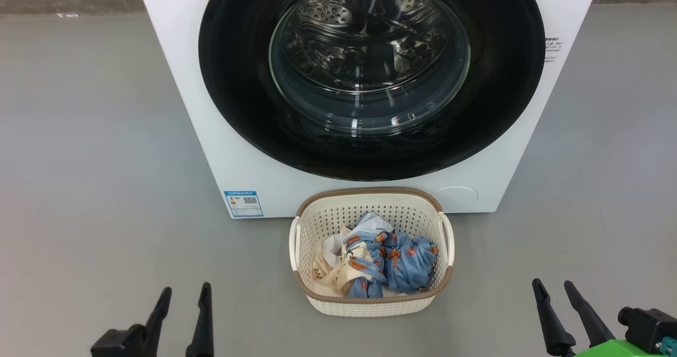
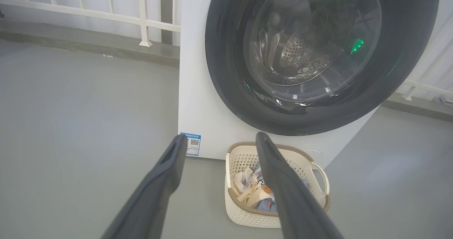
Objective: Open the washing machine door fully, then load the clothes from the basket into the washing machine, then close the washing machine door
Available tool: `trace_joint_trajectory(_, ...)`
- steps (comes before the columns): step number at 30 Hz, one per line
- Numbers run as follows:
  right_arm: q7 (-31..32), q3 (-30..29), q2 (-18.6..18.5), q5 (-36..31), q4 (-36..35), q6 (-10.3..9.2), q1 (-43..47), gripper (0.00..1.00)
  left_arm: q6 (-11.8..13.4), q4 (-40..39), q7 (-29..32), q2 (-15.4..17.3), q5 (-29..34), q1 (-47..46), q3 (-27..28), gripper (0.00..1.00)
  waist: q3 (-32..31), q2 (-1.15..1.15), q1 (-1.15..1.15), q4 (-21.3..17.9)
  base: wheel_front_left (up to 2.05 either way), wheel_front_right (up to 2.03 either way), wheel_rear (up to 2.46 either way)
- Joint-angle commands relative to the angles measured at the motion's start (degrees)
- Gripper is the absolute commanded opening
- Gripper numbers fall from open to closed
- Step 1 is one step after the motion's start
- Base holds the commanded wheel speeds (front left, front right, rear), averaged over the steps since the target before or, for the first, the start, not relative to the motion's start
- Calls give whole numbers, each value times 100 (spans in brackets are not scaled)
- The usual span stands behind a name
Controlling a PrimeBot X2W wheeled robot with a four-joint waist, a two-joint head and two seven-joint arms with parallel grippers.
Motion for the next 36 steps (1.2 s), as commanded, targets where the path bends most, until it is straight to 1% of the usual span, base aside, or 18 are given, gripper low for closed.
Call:
trace_joint_trajectory(1,-104,80,-123,-218,-169,-6,-9,100,31,-197,-100,100,251,-103,138,100,17,0,0,3,0,0,0)
trace_joint_trajectory(19,-387,143,-245,-1216,-262,-6,32,100,93,-344,-385,124,1412,-56,73,100,50,0,0,4,0,0,0)
trace_joint_trajectory(32,-387,41,-233,-1211,-295,-6,-8,100,138,-268,-385,124,1407,-122,80,100,126,0,0,-3,0,0,0)
trace_joint_trajectory(36,-387,19,-229,-1213,-303,-6,-9,100,196,-237,-385,124,1491,-129,91,100,123,0,0,-4,6,6,-13)
